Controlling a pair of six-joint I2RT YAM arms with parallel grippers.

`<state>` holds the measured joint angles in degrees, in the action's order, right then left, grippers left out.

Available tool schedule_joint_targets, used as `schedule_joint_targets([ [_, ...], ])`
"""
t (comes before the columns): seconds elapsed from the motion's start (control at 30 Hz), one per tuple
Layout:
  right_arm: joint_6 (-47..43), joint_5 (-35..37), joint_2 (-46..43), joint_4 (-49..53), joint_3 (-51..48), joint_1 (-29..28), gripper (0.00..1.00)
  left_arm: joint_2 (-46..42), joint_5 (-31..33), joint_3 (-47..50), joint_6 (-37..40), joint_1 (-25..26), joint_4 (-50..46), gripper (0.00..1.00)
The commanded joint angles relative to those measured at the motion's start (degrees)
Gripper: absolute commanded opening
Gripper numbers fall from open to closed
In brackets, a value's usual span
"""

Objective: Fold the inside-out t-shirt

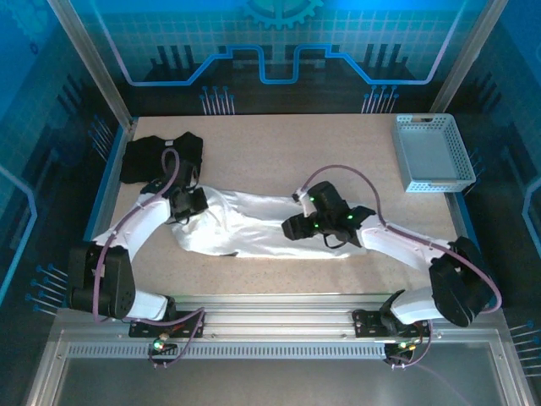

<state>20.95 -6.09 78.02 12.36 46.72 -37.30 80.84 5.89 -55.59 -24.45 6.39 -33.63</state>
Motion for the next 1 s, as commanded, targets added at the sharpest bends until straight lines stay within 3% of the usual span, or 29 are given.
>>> schedule_joint_targets([
  [0.0,-0.8,-0.4,-3.3,2.9,-2.0,3.2,0.62,2.3,14.3,-7.8,6.2,-1.3,-13.5,0.00],
  [0.13,-1.1,0.8,-6.3,5.1,-3.5,6.2,0.62,7.2,35.4,-17.7,13.1,-2.8,-23.2,0.00],
  [0.23,-1.7,1.0,-8.0,6.0,-4.4,7.7,0.62,10.9,43.5,-23.9,15.4,-3.4,-27.0,0.00],
  [0.33,-2.5,0.9,-8.7,6.3,-5.0,8.8,0.63,13.5,42.8,-28.1,15.1,-2.0,-29.1,0.00],
  [0.63,-3.1,0.5,-9.4,7.1,-5.9,10.6,0.63,21.5,40.0,-36.5,9.3,10.1,-37.1,0.00],
  [0.8,-3.4,0.2,-9.6,7.8,-5.8,11.4,0.63,27.1,33.3,-42.4,3.4,19.8,-40.2,0.00],
  [0.93,-3.6,0.2,-10.7,8.7,-5.9,12.1,0.63,35.2,22.9,-49.0,-0.5,27.3,-36.3,0.01],
  [0.97,-3.6,0.2,-11.0,8.9,-5.8,12.1,0.63,38.3,18.9,-51.7,-1.1,28.4,-35.0,0.14],
])
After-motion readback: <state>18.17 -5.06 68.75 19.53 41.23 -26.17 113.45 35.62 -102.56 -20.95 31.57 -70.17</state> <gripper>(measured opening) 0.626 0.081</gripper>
